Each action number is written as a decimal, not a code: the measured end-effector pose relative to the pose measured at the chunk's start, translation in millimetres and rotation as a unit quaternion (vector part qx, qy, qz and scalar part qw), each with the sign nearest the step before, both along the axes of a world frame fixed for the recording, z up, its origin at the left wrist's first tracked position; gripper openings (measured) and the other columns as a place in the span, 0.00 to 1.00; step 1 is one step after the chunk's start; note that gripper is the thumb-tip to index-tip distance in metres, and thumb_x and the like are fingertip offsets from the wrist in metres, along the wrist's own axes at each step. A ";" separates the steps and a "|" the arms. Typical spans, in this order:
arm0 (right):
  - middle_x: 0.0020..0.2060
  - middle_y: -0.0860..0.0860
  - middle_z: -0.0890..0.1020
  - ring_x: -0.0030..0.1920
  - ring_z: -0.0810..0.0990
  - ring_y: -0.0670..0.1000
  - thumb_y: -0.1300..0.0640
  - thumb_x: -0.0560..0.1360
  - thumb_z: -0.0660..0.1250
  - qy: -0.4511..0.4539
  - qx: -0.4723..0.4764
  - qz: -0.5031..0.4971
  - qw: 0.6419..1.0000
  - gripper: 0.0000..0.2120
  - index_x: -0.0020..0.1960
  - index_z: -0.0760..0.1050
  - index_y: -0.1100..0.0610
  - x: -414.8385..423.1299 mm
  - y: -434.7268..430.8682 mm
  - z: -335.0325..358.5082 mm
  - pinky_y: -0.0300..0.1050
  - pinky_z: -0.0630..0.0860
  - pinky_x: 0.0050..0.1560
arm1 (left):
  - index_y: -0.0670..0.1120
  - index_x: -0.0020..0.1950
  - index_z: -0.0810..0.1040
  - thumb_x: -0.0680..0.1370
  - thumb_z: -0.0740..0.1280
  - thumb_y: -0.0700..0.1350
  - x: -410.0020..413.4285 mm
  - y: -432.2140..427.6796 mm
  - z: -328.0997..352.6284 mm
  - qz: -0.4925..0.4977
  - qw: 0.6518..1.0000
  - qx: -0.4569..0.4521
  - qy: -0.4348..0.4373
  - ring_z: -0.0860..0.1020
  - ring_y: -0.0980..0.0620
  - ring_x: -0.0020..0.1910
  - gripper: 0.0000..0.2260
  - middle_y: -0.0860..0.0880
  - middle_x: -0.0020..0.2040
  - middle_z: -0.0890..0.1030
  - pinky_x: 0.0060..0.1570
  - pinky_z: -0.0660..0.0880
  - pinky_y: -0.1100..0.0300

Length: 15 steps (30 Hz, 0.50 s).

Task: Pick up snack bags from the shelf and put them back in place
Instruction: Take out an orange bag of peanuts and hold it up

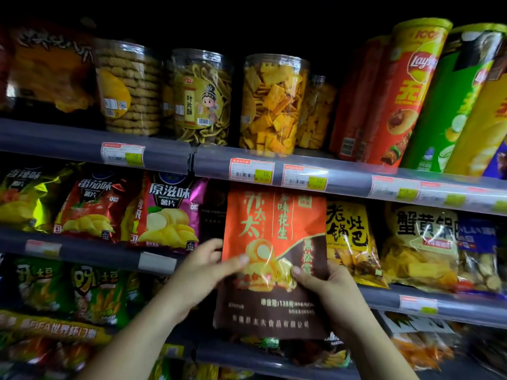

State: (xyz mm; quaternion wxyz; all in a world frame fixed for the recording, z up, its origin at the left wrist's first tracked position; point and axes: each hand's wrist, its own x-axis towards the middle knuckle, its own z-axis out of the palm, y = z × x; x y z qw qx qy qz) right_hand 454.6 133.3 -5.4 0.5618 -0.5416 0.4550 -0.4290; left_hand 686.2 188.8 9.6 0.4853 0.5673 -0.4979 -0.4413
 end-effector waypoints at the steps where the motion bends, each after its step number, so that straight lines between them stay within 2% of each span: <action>1: 0.45 0.61 0.90 0.45 0.89 0.62 0.64 0.75 0.74 -0.003 -0.007 -0.013 1.000 0.06 0.51 0.83 0.64 6.1 -5.2 3.8 0.59 0.85 0.50 | 0.51 0.59 0.78 0.70 0.78 0.49 -0.1 -2.7 -3.9 -0.002 1.000 -0.004 -0.022 0.85 0.54 0.53 0.19 0.53 0.53 0.87 0.55 0.79 0.53; 4: 0.44 0.57 0.90 0.43 0.90 0.57 0.62 0.74 0.76 0.016 -0.059 -0.057 0.996 0.06 0.50 0.84 0.60 22.5 -20.1 16.1 0.53 0.85 0.47 | 0.54 0.57 0.78 0.66 0.81 0.42 5.6 -19.0 -10.8 0.057 0.995 -0.056 -0.051 0.84 0.53 0.55 0.24 0.52 0.54 0.87 0.59 0.79 0.48; 6: 0.45 0.54 0.90 0.45 0.89 0.54 0.62 0.74 0.76 0.046 -0.114 -0.095 0.988 0.08 0.52 0.83 0.57 28.3 -29.0 22.6 0.52 0.84 0.48 | 0.54 0.56 0.76 0.67 0.80 0.36 8.5 -30.0 -8.1 0.100 0.990 -0.088 -0.040 0.85 0.50 0.53 0.24 0.50 0.52 0.86 0.52 0.82 0.54; 8: 0.49 0.52 0.89 0.49 0.88 0.52 0.65 0.74 0.75 0.053 -0.140 -0.124 0.981 0.17 0.61 0.79 0.58 32.9 -34.1 28.7 0.51 0.83 0.53 | 0.55 0.55 0.74 0.69 0.78 0.34 10.5 -40.4 -4.3 0.124 0.985 -0.112 -0.046 0.84 0.50 0.52 0.24 0.51 0.52 0.85 0.45 0.82 0.59; 10: 0.57 0.53 0.86 0.56 0.85 0.52 0.66 0.75 0.73 0.062 -0.148 -0.129 0.979 0.25 0.71 0.72 0.59 38.5 -37.7 34.2 0.50 0.80 0.60 | 0.56 0.57 0.73 0.68 0.79 0.39 12.9 -52.3 -4.3 0.145 0.979 -0.130 -0.064 0.84 0.49 0.53 0.25 0.50 0.54 0.84 0.50 0.82 0.50; 12: 0.62 0.53 0.83 0.62 0.82 0.52 0.66 0.76 0.70 0.075 -0.151 -0.126 0.978 0.28 0.75 0.69 0.56 44.3 -41.7 40.3 0.52 0.76 0.67 | 0.57 0.60 0.73 0.64 0.78 0.46 15.7 -63.2 -4.8 0.159 0.975 -0.139 -0.075 0.83 0.49 0.54 0.27 0.50 0.55 0.84 0.55 0.81 0.42; 15: 0.69 0.53 0.79 0.69 0.77 0.54 0.65 0.76 0.68 0.090 -0.147 -0.125 0.977 0.31 0.77 0.67 0.53 51.2 -45.7 47.1 0.58 0.73 0.72 | 0.54 0.62 0.71 0.66 0.79 0.44 17.5 -80.4 -9.1 0.179 0.966 -0.150 -0.107 0.83 0.48 0.54 0.28 0.49 0.55 0.84 0.56 0.79 0.42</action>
